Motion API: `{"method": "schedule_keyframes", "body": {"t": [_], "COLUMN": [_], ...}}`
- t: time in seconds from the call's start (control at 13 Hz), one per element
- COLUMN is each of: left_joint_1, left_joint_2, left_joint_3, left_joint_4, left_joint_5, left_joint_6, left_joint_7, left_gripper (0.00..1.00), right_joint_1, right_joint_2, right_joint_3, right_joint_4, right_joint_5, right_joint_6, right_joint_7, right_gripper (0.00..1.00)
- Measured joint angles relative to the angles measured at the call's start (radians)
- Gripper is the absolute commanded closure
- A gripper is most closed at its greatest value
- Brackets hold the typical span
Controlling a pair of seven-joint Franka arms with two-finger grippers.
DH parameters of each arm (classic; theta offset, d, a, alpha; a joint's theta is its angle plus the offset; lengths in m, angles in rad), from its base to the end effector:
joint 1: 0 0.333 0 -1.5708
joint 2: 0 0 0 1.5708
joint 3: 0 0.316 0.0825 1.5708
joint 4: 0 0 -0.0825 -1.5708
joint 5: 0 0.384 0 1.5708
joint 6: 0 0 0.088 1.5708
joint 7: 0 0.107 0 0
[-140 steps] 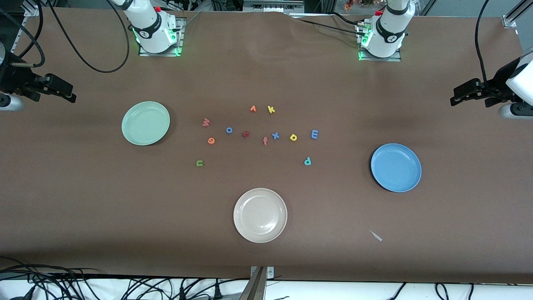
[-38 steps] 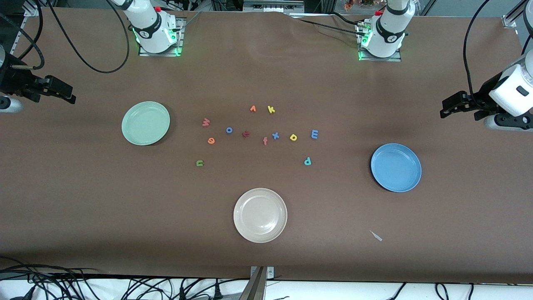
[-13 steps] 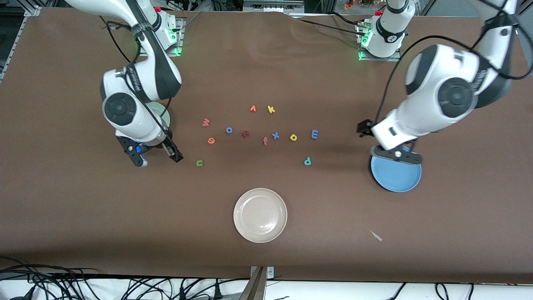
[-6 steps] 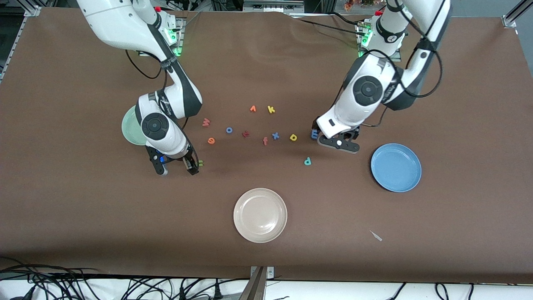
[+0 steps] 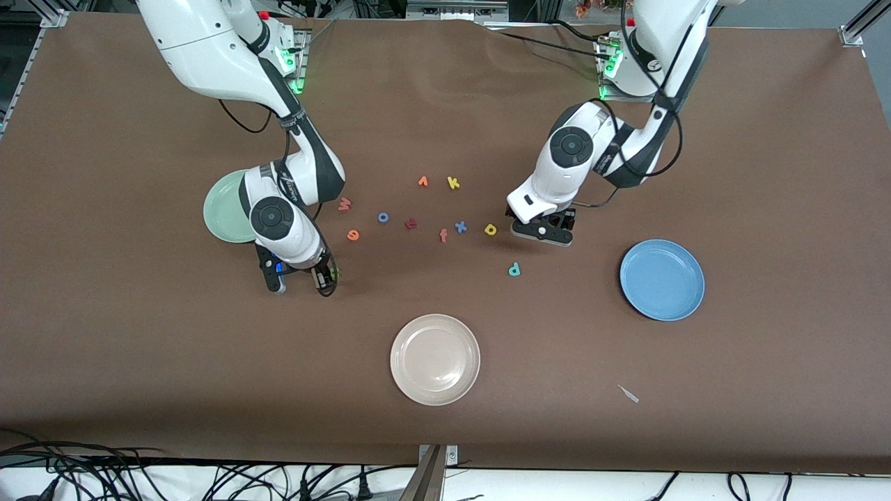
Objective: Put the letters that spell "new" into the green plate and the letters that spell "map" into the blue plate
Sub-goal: 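Grasp the green n and blue E with the right and left grippers, then drop the green n and blue E onto the green and blue plates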
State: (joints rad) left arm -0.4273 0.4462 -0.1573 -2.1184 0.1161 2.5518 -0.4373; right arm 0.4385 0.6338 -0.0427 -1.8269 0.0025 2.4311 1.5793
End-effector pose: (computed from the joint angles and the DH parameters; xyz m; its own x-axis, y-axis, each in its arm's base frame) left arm 0.4799 -0.3198 0.2006 0.9739 -0.2271 -0.0056 -0.2271 -0.9739 0.0014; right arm 0.5939 0.2498 0.1831 0.3834 -0.9233 0.0239 -0.9234 -0.3827 0.0289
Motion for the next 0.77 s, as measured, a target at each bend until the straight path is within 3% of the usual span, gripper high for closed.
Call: {"method": "schedule_keyframes", "body": {"t": [0.15,0.46,0.69,0.77], "left_joint_1": [-0.014,-0.016,-0.019,-0.019], "left_joint_2": [0.052,0.072,0.070,0.068], "left_joint_3": [0.000,0.000,-0.001,0.000], "left_joint_4": [0.004,0.011,0.017,0.018], "left_joint_5": [0.041,0.045,0.045,0.045], "left_joint_6": [0.024,0.028,0.023,0.018], "left_joint_7": [-0.027,-0.029,-0.030,-0.030], "left_gripper": [0.09,0.45,0.63,0.69], "right_joint_1": [0.004,0.010,0.010,0.010], "right_joint_2": [0.004,0.006,0.017,0.017], "right_joint_3": [0.005,0.007,0.007,0.007], "right_joint_4": [0.000,0.000,0.000,0.000], "right_joint_5": [0.000,0.001,0.001,0.001], "right_joint_6": [0.000,0.012,0.037,0.042], "right_joint_7": [0.009,0.015,0.016,0.016], "right_gripper": [0.31,0.36,0.52,0.70]}}
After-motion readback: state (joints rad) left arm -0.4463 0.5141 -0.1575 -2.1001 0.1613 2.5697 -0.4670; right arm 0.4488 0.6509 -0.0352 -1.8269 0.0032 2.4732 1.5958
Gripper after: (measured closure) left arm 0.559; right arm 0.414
